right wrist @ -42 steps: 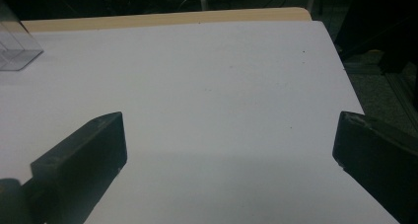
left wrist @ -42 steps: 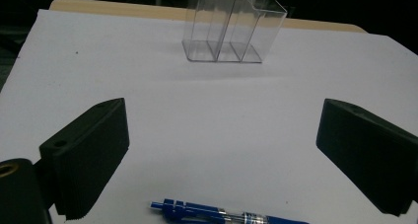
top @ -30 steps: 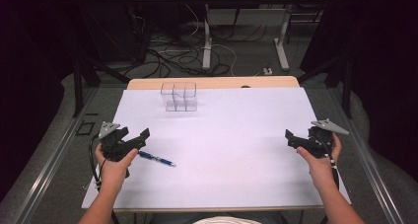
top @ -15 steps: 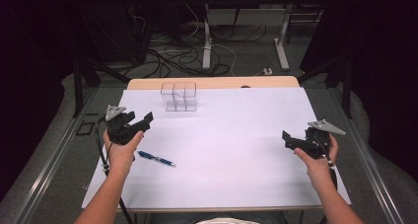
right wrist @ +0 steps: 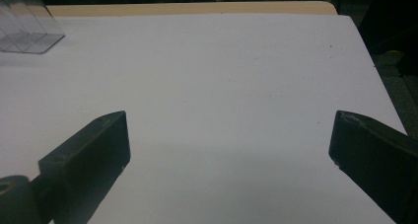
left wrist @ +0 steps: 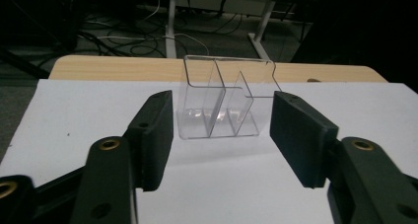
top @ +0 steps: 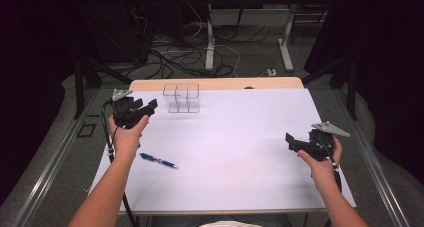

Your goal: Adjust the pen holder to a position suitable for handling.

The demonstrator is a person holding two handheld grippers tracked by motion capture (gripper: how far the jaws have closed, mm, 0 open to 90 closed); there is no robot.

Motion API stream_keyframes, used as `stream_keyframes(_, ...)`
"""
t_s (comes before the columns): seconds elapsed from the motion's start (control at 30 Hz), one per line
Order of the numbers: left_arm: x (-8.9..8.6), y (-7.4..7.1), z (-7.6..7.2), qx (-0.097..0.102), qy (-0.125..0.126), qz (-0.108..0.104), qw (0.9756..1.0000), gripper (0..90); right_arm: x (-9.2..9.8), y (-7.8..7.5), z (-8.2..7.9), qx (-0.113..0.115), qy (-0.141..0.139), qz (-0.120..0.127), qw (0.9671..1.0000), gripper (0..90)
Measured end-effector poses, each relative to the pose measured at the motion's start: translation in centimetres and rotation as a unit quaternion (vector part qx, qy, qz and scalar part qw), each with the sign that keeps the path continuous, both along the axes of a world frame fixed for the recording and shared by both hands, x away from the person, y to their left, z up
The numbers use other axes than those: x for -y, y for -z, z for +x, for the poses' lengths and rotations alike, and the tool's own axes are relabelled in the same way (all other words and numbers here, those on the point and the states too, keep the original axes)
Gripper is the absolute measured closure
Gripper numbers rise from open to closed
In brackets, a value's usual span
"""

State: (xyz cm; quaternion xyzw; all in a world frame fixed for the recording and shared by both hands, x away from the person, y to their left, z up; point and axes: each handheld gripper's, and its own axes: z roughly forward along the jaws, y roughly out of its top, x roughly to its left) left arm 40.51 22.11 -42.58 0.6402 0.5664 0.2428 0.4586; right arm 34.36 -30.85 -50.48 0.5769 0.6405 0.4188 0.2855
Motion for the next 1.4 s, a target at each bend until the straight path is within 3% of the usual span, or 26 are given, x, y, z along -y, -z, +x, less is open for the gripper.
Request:
stream_keyframes(0.33, 0.4, -1.2, 2.4, -0.007, -0.001, 0.001, 1.0000, 44.0, 0.1, 0.1, 0.1, 0.004, -0.001, -0.002, 1.0000, 2.1)
stream_keyframes(0.53, 0.4, -2.5, 3.9, -0.006, -0.011, 0.019, 0.9997, 44.1, 0.2, 0.0, 0.0, -0.003, 0.001, 0.003, 1.0000, 2.1)
stream_keyframes(0.63, 0.6, -2.9, 4.6, -0.016, -0.007, 0.030, 0.9994, 49.0, 0.3, 0.0, 0.0, -0.004, 0.002, 0.005, 1.0000, 2.2)
stream_keyframes(0.77, 1.0, -2.8, 5.6, -0.023, -0.005, 0.050, 0.9984, 53.2, 0.3, 0.0, 0.0, -0.001, 0.007, 0.009, 0.9999, 2.3)
stream_keyframes(0.9, 1.1, -2.4, 6.7, -0.019, 0.005, 0.048, 0.9987, 56.9, 0.5, 0.1, 0.0, -0.002, 0.007, 0.008, 0.9999, 2.4)
stream_keyframes(0.97, 1.1, -2.2, 7.3, -0.016, 0.016, 0.037, 0.9991, 59.4, 0.5, 0.1, 0.0, -0.005, 0.009, 0.009, 0.9999, 2.5)
stream_keyframes(1.1, 1.4, -2.0, 8.3, -0.040, 0.020, 0.046, 0.9980, 62.2, 0.5, 0.2, 0.1, -0.002, 0.006, 0.009, 0.9999, 2.6)
stream_keyframes(1.4, 1.9, -1.1, 10.7, -0.067, 0.023, 0.047, 0.9964, 66.9, 0.4, 0.3, 0.0, -0.010, 0.007, 0.011, 0.9999, 2.8)
